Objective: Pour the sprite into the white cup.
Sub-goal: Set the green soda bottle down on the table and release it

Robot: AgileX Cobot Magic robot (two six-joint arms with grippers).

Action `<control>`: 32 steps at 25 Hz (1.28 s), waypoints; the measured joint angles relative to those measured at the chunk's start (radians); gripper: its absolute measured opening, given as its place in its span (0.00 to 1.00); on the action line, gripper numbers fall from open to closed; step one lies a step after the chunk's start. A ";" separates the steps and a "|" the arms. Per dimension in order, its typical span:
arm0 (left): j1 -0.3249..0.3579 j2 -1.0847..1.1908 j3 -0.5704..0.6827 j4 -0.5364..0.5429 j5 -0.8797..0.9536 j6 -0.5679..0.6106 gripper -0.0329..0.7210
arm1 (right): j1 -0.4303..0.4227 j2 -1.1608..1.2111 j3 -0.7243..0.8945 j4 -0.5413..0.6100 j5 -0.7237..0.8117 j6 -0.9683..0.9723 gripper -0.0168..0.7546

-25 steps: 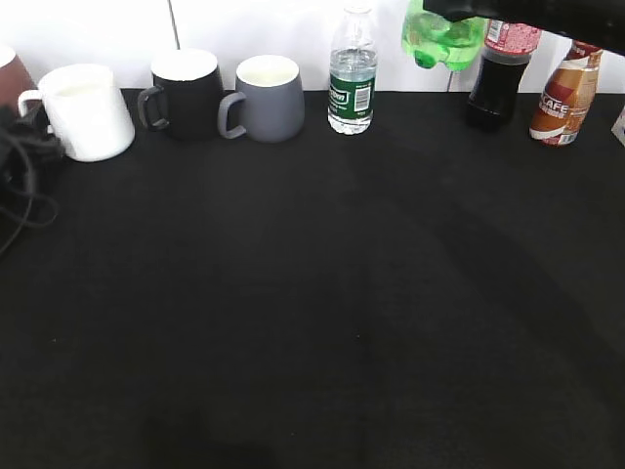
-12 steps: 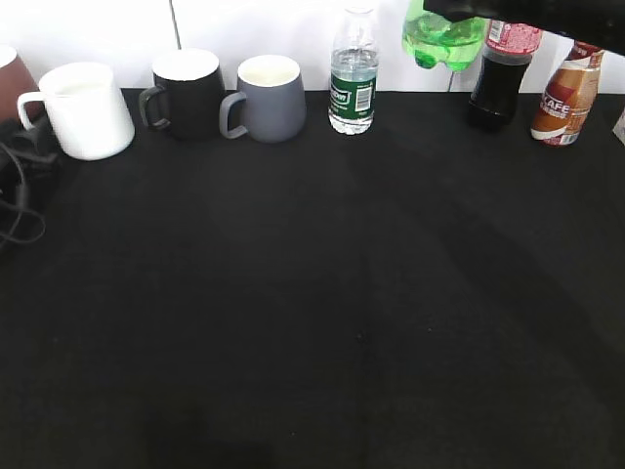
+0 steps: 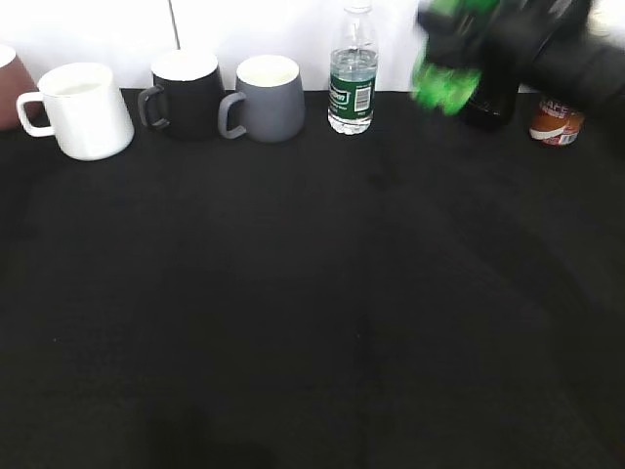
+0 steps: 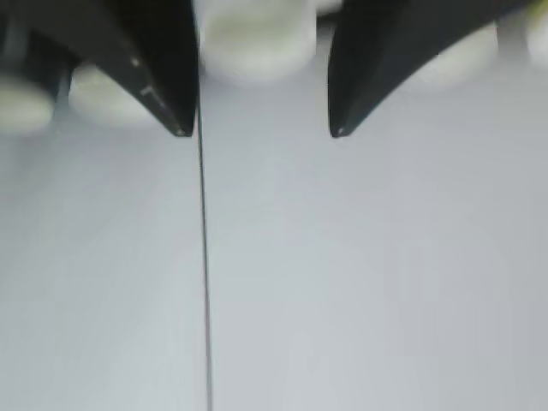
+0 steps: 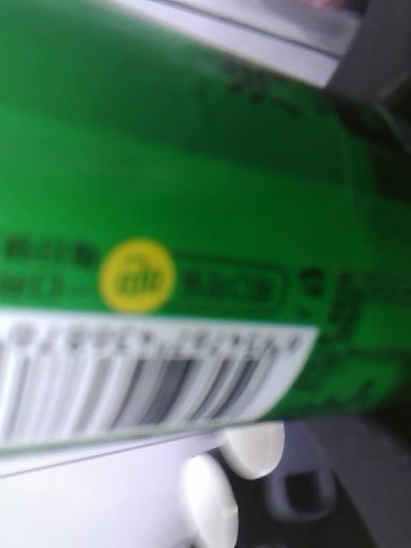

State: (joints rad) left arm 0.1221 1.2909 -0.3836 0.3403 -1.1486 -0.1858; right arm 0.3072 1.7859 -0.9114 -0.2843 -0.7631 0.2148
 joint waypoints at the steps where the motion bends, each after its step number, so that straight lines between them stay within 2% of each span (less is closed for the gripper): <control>1: 0.000 -0.105 0.001 0.005 0.104 -0.025 0.52 | 0.000 0.055 0.000 0.006 -0.040 -0.017 0.52; 4: 0.000 -0.351 0.004 0.015 0.340 -0.045 0.51 | 0.000 0.199 0.000 0.091 -0.157 -0.075 0.52; 8: 0.000 -0.529 0.005 0.020 0.435 -0.077 0.51 | -0.002 0.306 -0.065 0.121 -0.202 -0.153 0.52; 13: 0.000 -0.546 0.005 0.102 0.442 -0.176 0.51 | -0.029 0.424 -0.172 0.131 -0.204 -0.206 0.52; 16: 0.000 -0.546 0.005 0.127 0.420 -0.184 0.51 | -0.069 0.492 -0.238 0.133 -0.266 -0.206 0.52; 19: 0.000 -0.546 0.005 0.163 0.420 -0.228 0.51 | -0.072 0.506 -0.243 0.124 -0.297 -0.215 0.52; 24: 0.000 -0.546 0.005 0.176 0.426 -0.232 0.51 | -0.074 0.507 -0.243 0.046 -0.297 -0.207 0.52; 26: 0.000 -0.546 0.005 0.180 0.441 -0.232 0.51 | -0.074 0.509 -0.243 0.064 -0.285 -0.192 0.67; 27: 0.000 -0.546 0.005 0.182 0.443 -0.232 0.51 | -0.074 0.514 -0.242 0.068 -0.277 -0.188 0.70; 32: 0.000 -0.546 0.005 0.193 0.472 -0.232 0.51 | -0.074 0.502 -0.226 0.068 -0.245 -0.160 0.71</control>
State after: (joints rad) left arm 0.1221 0.7452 -0.3787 0.5330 -0.6765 -0.4174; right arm 0.2334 2.2880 -1.1373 -0.2167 -1.0081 0.0551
